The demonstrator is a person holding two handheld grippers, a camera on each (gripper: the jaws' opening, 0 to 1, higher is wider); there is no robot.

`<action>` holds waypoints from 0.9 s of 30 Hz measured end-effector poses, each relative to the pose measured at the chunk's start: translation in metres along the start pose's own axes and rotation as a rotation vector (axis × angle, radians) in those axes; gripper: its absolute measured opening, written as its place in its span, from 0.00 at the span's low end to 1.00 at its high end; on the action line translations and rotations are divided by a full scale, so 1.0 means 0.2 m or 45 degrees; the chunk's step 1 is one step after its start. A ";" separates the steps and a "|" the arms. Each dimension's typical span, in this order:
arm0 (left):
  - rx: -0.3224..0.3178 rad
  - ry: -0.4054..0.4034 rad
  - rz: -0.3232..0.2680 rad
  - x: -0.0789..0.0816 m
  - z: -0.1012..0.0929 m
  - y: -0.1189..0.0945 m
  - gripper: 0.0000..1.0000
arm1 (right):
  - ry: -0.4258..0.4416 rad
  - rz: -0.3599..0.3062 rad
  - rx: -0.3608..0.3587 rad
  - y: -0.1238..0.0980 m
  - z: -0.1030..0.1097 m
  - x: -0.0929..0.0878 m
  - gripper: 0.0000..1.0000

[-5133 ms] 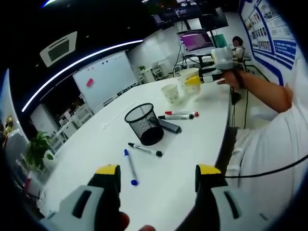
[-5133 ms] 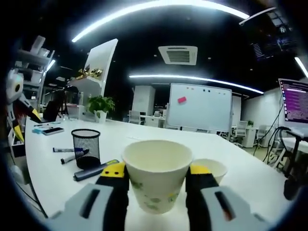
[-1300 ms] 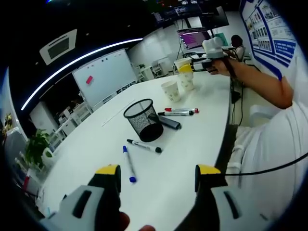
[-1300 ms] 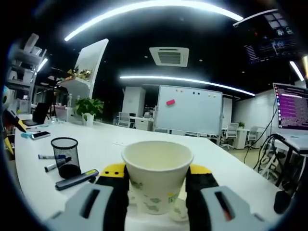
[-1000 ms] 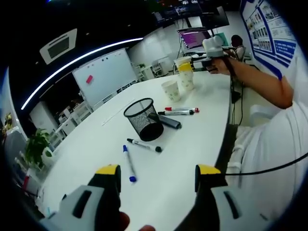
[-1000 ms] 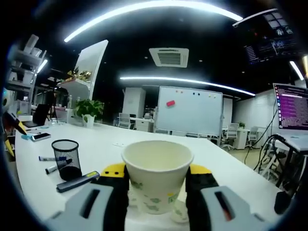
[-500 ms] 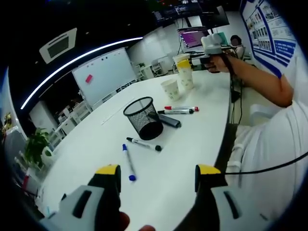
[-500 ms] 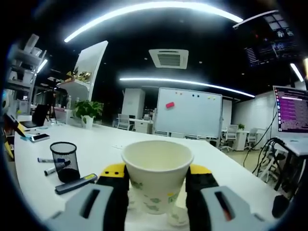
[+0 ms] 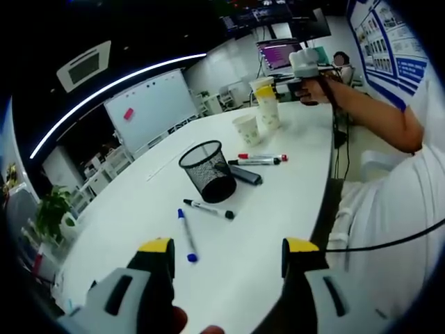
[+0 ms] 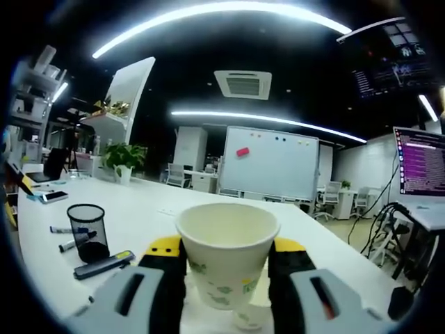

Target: Place the scattered laser pointers and whiteboard markers into the pen holder and stack the scattered paper cups together

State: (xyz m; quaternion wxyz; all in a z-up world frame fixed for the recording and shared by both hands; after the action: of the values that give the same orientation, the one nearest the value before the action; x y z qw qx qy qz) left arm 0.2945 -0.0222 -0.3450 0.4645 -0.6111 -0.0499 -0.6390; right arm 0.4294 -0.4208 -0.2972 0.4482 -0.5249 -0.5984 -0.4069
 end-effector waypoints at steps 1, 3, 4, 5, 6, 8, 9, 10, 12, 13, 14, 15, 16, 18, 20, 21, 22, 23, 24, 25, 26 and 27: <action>0.000 0.000 0.000 0.00 0.00 0.00 0.63 | 0.000 0.000 -0.002 0.00 -0.01 0.00 0.47; 0.000 0.000 0.000 0.00 0.01 0.00 0.63 | 0.002 0.003 -0.014 0.00 -0.03 -0.01 0.47; 0.000 -0.001 0.000 0.00 0.01 0.00 0.63 | 0.003 0.006 -0.022 0.00 -0.03 -0.01 0.47; 0.000 -0.001 0.002 0.00 0.01 0.01 0.63 | 0.003 0.006 -0.027 -0.01 -0.04 -0.01 0.47; 0.000 0.001 0.004 0.00 0.01 0.01 0.63 | 0.002 0.009 -0.026 0.00 -0.03 -0.01 0.47; -0.002 0.002 0.004 0.00 0.00 0.01 0.63 | 0.001 0.013 -0.030 0.00 -0.04 -0.02 0.47; -0.004 0.002 0.004 0.00 0.00 0.01 0.63 | 0.000 0.015 -0.031 0.00 -0.05 -0.02 0.47; -0.004 0.003 0.003 0.00 0.00 0.01 0.63 | -0.004 0.018 -0.035 0.00 -0.05 -0.02 0.47; -0.003 0.002 0.004 0.00 0.00 0.01 0.63 | -0.010 0.018 -0.038 0.00 -0.06 -0.02 0.47; -0.002 0.003 0.006 0.00 0.00 0.01 0.63 | -0.008 0.017 -0.039 0.01 -0.06 -0.02 0.47; -0.002 0.003 0.008 0.00 0.00 0.01 0.63 | -0.007 0.016 -0.037 0.01 -0.06 -0.02 0.47; -0.002 0.003 0.008 0.00 0.00 0.01 0.63 | -0.010 0.014 -0.036 0.01 -0.06 -0.02 0.47; -0.003 0.002 0.007 0.00 0.00 0.01 0.63 | -0.011 0.014 -0.039 0.01 -0.07 -0.02 0.47; -0.002 0.001 0.010 -0.01 0.00 0.01 0.63 | -0.010 0.016 -0.043 0.01 -0.08 -0.03 0.47; -0.002 -0.001 0.010 -0.01 0.00 0.01 0.63 | -0.011 0.017 -0.048 0.01 -0.08 -0.03 0.47; -0.002 -0.002 0.010 -0.01 0.00 0.01 0.63 | -0.013 0.018 -0.048 0.01 -0.08 -0.03 0.47; -0.001 -0.001 0.011 -0.01 0.00 0.01 0.63 | -0.016 0.017 -0.051 0.01 -0.09 -0.03 0.47; -0.002 -0.002 0.011 -0.01 0.00 0.01 0.63 | -0.019 0.012 -0.056 0.01 -0.09 -0.03 0.47; -0.002 -0.002 0.012 -0.01 0.00 0.01 0.63 | -0.022 0.008 -0.061 0.01 -0.10 -0.03 0.47; -0.002 -0.002 0.012 -0.01 0.00 0.01 0.63 | -0.025 0.003 -0.066 0.01 -0.11 -0.02 0.47; -0.002 -0.003 0.013 -0.02 0.00 0.01 0.63 | -0.028 -0.002 -0.071 0.01 -0.11 -0.02 0.47; -0.002 -0.003 0.014 -0.02 0.00 0.01 0.63 | -0.025 -0.001 -0.072 0.01 -0.12 -0.02 0.47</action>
State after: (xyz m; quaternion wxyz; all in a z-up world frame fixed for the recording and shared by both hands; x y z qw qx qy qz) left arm 0.2955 -0.0219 -0.3490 0.4674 -0.6126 -0.0468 -0.6357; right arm 0.4337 -0.4438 -0.2949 0.4273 -0.5411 -0.5911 -0.4186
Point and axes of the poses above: the point that each gripper's makers call its tool centre point, and the gripper's own axes: y roughly forward along the fingers, z roughly to its left, x roughly out of its top, the point moved 4 cm from there along -y, roughly backward along the fingers, and after that the axes turned 7 degrees about -y, right-handed, at the moved point
